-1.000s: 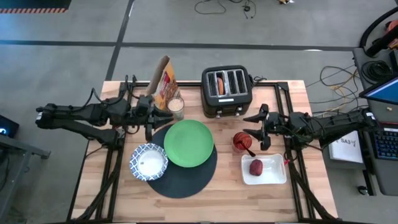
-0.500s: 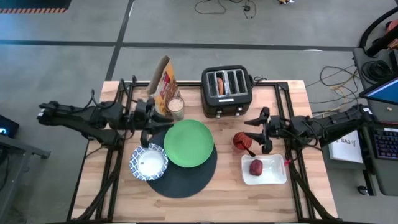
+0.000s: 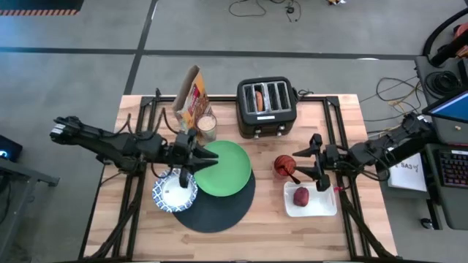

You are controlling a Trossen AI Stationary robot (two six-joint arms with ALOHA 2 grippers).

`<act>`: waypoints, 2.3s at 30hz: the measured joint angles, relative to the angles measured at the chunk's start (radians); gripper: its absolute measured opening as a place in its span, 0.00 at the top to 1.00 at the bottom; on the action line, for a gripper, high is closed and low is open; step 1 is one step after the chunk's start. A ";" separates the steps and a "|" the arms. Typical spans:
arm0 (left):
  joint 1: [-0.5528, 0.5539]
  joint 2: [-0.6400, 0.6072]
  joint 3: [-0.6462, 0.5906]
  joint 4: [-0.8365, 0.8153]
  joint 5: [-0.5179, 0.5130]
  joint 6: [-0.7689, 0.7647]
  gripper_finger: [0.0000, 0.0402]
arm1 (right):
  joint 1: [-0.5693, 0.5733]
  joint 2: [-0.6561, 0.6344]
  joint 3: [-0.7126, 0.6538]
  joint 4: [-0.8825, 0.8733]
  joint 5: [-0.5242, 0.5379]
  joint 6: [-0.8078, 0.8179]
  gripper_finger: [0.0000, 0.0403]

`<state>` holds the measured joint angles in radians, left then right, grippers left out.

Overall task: Arrange a breakfast setting
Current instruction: Pour the cereal from the cereal box into the white bowl

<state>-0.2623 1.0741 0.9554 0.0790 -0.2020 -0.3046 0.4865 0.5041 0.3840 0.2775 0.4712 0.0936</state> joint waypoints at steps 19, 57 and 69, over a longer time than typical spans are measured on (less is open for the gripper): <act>0.000 -0.002 0.000 0.005 -0.001 -0.009 0.81 | 0.118 0.003 -0.010 -0.002 0.135 -0.008 0.46; -0.005 0.125 0.000 0.103 0.002 -0.019 0.81 | 0.118 0.003 -0.132 0.172 0.134 0.003 0.46; -0.005 0.130 0.000 0.102 0.002 -0.019 0.81 | 0.118 0.003 -0.132 0.166 0.134 0.013 0.46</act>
<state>-0.2676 1.2043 0.9554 0.1815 -0.1997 -0.3233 0.6041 0.5068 0.2523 0.4437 0.6048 0.1066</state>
